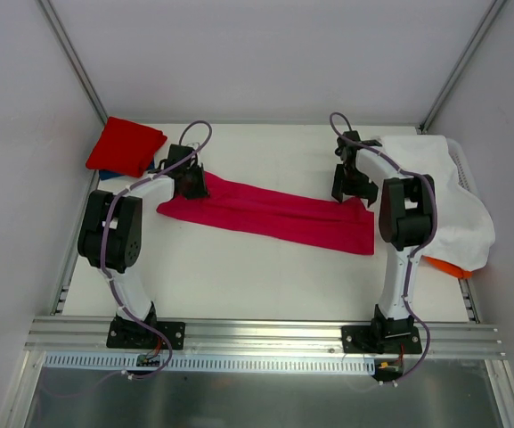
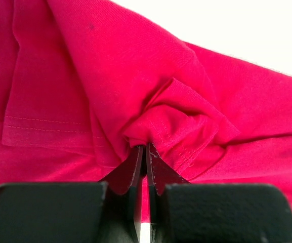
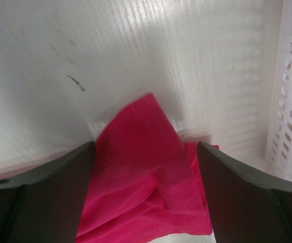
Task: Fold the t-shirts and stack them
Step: Fold the tshirt
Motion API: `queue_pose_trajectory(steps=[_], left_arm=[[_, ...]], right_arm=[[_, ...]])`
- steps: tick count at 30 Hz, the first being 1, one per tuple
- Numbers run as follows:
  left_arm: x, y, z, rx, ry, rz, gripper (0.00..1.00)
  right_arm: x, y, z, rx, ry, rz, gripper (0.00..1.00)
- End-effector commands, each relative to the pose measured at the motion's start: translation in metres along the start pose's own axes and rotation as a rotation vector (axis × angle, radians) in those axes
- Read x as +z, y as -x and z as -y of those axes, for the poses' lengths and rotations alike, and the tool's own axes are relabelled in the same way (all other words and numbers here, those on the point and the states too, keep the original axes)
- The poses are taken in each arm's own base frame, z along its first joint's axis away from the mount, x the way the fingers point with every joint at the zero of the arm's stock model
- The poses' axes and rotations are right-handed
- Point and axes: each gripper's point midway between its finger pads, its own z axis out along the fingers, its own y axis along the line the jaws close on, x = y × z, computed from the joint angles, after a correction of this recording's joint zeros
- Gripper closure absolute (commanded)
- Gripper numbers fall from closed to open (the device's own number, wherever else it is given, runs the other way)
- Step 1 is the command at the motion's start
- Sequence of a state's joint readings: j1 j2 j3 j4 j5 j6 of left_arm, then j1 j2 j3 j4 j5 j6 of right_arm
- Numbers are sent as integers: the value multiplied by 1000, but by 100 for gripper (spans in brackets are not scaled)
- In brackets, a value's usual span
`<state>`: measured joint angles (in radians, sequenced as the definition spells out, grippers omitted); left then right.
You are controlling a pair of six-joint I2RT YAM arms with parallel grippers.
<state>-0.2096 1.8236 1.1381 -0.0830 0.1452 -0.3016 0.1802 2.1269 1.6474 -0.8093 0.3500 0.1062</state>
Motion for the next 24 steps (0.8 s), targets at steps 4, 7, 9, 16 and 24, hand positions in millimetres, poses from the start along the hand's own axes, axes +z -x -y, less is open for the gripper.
queue_pose_trajectory(steps=[4, 7, 9, 16, 24], left_arm=[[1, 8, -1, 14, 28, 6, 100], [3, 7, -1, 10, 27, -1, 100], [5, 6, -2, 9, 28, -4, 100], [7, 4, -2, 12, 31, -13, 100], [10, 3, -1, 15, 32, -20, 100]], right_arm=[[-14, 3, 4, 32, -2, 34, 36], [-15, 6, 0, 48, -2, 76, 49], [-15, 2, 1, 56, -16, 88, 68], [-19, 3, -2, 48, -27, 101, 90], [-35, 0, -15, 0, -39, 142, 94]])
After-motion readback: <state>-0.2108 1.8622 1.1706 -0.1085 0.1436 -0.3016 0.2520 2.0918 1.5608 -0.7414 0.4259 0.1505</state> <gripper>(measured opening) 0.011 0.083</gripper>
